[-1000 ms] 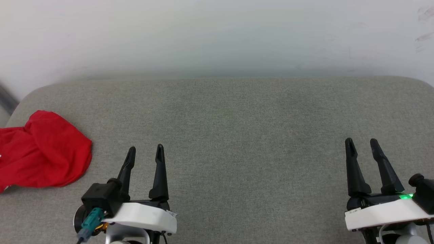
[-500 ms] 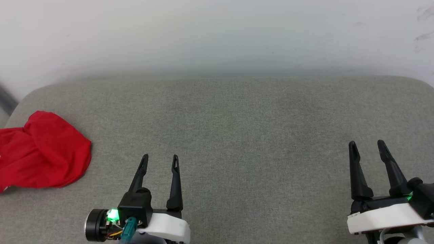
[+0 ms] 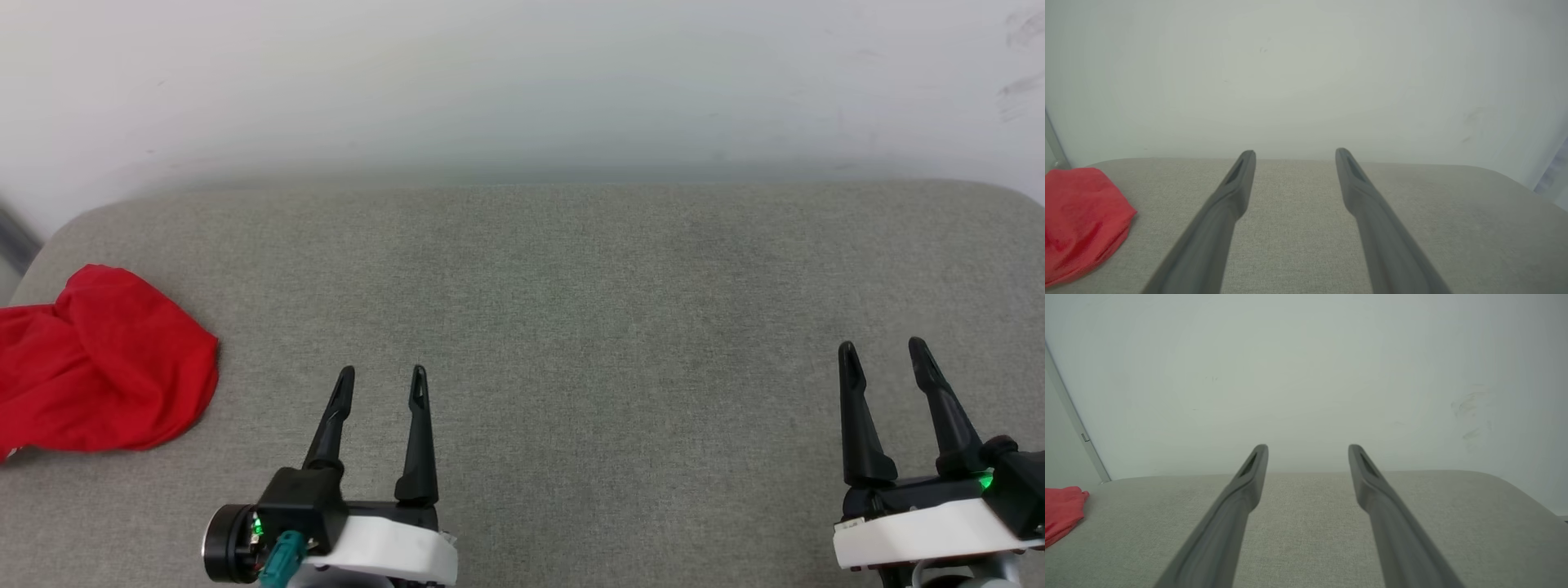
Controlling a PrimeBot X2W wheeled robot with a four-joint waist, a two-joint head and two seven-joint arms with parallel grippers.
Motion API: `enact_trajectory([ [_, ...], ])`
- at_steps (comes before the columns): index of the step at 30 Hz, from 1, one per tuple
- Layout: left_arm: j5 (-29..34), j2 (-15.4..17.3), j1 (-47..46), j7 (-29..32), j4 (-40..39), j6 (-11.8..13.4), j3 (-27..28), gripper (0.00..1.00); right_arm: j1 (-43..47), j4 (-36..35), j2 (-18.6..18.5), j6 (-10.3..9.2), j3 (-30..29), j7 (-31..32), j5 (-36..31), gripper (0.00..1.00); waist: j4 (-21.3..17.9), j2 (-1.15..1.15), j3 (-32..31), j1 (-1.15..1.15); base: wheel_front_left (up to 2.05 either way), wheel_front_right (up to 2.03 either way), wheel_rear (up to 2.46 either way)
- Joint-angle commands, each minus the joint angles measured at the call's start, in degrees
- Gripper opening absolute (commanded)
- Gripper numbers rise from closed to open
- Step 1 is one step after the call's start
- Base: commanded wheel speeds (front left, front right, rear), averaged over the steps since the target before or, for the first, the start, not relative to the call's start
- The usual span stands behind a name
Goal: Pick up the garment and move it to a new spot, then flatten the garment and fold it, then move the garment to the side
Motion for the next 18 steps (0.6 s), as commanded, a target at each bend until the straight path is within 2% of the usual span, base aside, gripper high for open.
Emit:
enact_trajectory([
  [1,0.46,-1.26,1.30,-0.52,-0.78,-2.58,2.28,1.00,0.66,-0.40,-0.24,-0.02,0.21,-0.62,0.51,1.00,0.00,0.00,0.15,0.00,0.00,0.00,0.00],
  [4,2.19,-3.05,2.54,-0.80,-0.95,-6.34,5.44,1.00,1.07,0.40,-0.25,-0.02,0.05,-0.98,2.42,1.00,0.03,0.00,0.24,0.00,0.00,0.00,0.00],
  [5,2.19,-3.05,2.54,-0.80,-0.95,-6.34,5.44,1.00,1.07,0.40,-0.25,-0.02,0.05,-0.98,2.42,1.00,0.03,0.00,0.24,0.00,0.00,0.00,0.00],
  [6,2.98,-4.25,3.47,-1.10,-0.46,-9.15,7.19,1.00,0.99,0.83,-0.26,-0.02,0.05,-1.17,2.56,1.00,0.08,0.00,0.33,0.00,0.00,0.00,0.00],
  [12,5.57,-6.89,5.28,-1.76,1.70,-17.32,11.44,1.00,1.27,2.16,-0.27,-0.02,0.05,-1.84,1.40,1.00,0.23,0.00,0.37,0.00,0.00,0.00,0.00],
  [13,5.57,-6.89,5.28,-1.76,1.70,-17.32,11.44,1.00,1.27,2.16,-0.27,-0.02,0.05,-1.84,1.40,1.00,0.23,0.00,0.37,0.00,0.00,0.00,0.00],
  [18,9.01,-8.19,5.77,-2.26,2.40,-21.82,13.60,1.00,1.11,2.42,-0.29,-0.02,0.07,-2.36,-0.25,1.00,0.40,0.00,0.69,0.00,0.00,0.00,0.00],
])
